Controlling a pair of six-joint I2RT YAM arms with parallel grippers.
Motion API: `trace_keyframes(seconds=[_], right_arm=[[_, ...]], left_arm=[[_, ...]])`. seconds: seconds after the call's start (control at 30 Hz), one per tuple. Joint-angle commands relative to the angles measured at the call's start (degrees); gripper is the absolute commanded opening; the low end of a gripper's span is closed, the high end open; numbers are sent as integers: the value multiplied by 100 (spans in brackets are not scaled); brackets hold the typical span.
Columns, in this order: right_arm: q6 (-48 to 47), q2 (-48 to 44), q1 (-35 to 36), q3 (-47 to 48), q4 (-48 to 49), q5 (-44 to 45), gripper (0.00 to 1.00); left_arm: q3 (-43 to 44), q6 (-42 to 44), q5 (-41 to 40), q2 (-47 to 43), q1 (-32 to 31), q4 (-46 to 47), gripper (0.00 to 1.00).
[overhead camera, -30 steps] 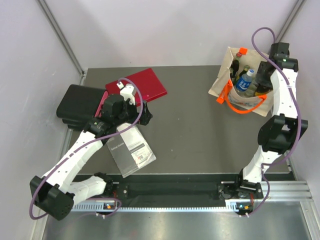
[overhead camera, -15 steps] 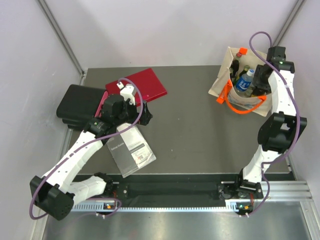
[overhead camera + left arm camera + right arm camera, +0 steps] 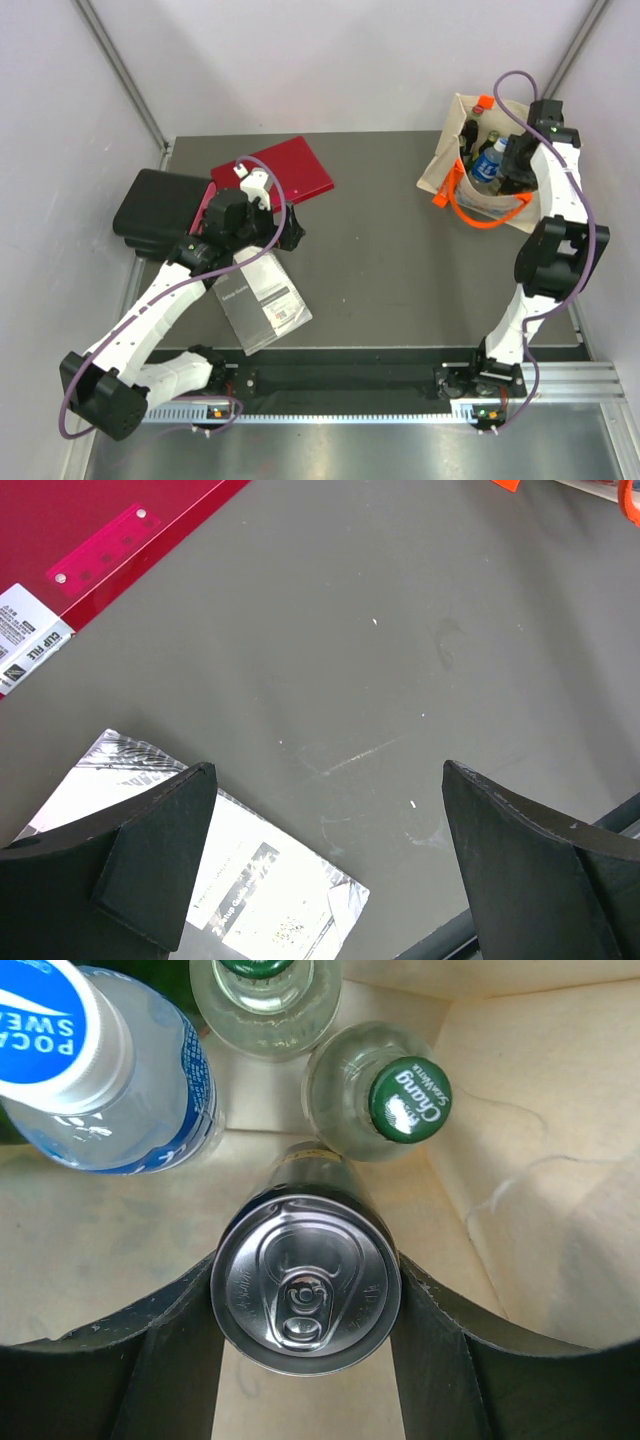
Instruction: Place the beverage into the canvas bag
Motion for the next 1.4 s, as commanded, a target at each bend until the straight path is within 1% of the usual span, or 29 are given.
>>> trace_keyframes(seconds=[0.0,0.3,0.47,0.63,0.7,0.73,0.83,0.9,0.93,1.03,1.17,1.37], right_arm=[[48,-40,-135,-155,456,193,0],[110,74,-223,-472,605,202,0],[136,171,-267,-455,676,176,7],[172,241,-284,-604,790,167,11],[189,285,-311,-578,790,167,18],[189,311,-311,-552,799,184,23],[207,373,-346,-411,773,202,31],[198,399,-355,-297,755,211,34],[215,399,-363,-270,755,219,39],[233,443,-381,-165,694,211,47],[251,356,-381,-121,693,184,53],[224,259,-381,-77,632,202,58]], left_arm=[[-2,52,-22,-129,2,288,98],[-2,43,-4,-138,2,288,99],[-11,52,-13,-129,11,288,99],[-11,52,-39,-138,11,288,98],[-11,52,-31,-147,11,288,98],[-11,52,-31,-138,11,288,98],[-11,52,-48,-147,11,279,99],[-11,52,-39,-138,11,270,98],[-11,52,-39,-138,11,270,98],[-11,61,-57,-155,11,270,98],[-11,61,-66,-156,2,279,98],[-11,61,-57,-173,11,270,98]])
